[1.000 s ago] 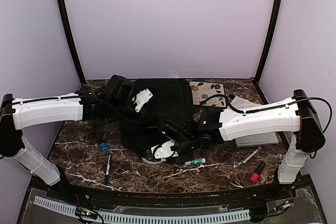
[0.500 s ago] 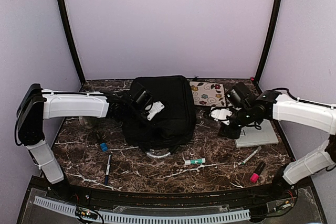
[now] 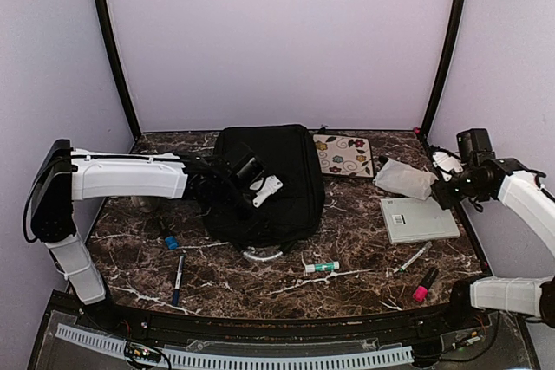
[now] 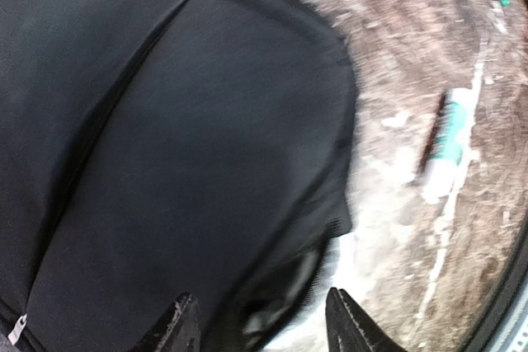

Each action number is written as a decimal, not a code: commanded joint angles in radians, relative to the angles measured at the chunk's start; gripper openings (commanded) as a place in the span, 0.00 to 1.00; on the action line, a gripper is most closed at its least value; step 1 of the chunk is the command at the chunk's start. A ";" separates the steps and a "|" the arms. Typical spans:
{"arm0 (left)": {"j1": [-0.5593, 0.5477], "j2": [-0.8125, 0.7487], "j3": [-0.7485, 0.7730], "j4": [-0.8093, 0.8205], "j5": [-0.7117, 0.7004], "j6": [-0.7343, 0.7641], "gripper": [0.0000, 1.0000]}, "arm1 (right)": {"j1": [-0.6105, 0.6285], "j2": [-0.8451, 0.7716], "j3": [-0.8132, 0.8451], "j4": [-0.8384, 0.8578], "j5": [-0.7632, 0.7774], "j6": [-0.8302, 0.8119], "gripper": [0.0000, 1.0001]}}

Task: Pack the student bag
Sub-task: Move the book to the center of the board.

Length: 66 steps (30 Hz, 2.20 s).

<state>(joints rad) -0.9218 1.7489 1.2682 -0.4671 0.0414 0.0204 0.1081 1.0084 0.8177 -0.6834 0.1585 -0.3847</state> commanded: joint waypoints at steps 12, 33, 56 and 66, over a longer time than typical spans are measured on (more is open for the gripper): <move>-0.120 0.070 0.108 0.334 0.151 -0.221 0.59 | -0.332 0.398 0.126 -0.008 -0.150 0.021 0.58; -0.138 0.161 0.168 0.378 0.244 -0.294 0.56 | -0.463 0.741 0.226 -0.042 -0.268 0.033 0.64; -0.140 0.181 0.156 0.409 0.255 -0.308 0.56 | -0.209 0.848 0.276 -0.263 -0.437 -0.006 0.55; -0.140 0.173 0.101 0.432 0.215 -0.356 0.59 | -0.017 0.860 0.358 -0.268 -0.498 0.074 0.54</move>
<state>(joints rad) -1.0576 1.9591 1.3903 -0.0555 0.2802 -0.3069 0.0185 1.8198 1.1519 -0.9070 -0.2844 -0.3523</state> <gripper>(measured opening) 0.578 0.542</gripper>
